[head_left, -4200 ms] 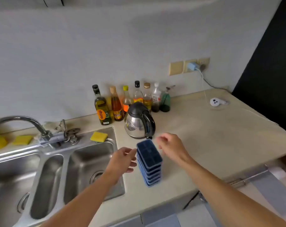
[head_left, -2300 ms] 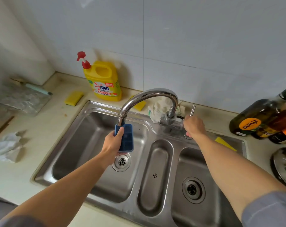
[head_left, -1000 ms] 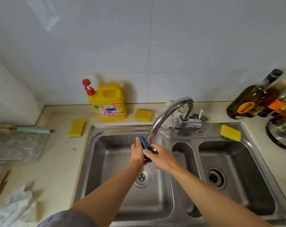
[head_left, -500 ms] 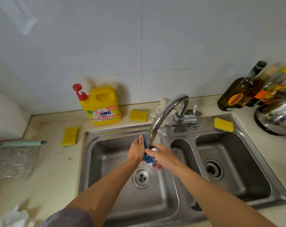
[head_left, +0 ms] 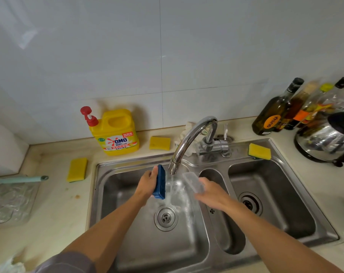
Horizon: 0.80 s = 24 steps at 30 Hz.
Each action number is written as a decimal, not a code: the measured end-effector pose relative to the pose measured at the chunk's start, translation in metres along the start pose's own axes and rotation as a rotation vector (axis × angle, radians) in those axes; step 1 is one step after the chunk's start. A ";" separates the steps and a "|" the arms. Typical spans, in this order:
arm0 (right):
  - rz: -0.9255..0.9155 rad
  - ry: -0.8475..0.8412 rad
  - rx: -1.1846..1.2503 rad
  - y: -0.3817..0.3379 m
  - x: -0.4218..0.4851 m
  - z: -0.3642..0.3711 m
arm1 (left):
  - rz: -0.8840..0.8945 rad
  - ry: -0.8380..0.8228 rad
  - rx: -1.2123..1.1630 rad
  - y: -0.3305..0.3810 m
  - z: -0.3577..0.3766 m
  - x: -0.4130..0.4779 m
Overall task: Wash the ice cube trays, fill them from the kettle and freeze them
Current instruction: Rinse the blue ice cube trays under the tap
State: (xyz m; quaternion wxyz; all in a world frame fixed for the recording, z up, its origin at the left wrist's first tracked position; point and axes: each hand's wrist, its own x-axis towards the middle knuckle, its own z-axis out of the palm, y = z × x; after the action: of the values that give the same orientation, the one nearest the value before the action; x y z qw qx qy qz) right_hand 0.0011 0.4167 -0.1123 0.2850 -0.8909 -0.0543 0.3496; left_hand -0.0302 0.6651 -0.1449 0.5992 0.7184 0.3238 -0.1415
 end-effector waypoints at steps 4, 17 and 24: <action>-0.012 0.030 -0.192 0.017 -0.010 0.006 | 0.000 -0.128 -0.196 0.007 0.032 -0.010; 0.084 -0.027 -0.610 0.171 -0.093 -0.004 | -0.164 -0.044 -0.500 -0.001 0.058 0.004; 0.127 -0.081 -0.716 0.170 -0.098 -0.006 | -0.111 0.052 -0.563 0.005 0.062 0.001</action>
State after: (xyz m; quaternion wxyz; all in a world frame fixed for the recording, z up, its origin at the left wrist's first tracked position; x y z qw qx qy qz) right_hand -0.0859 0.2442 -0.1438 -0.0697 -0.9213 -0.1292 0.3602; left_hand -0.0149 0.6065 -0.1571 0.7580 0.5082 0.4044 -0.0603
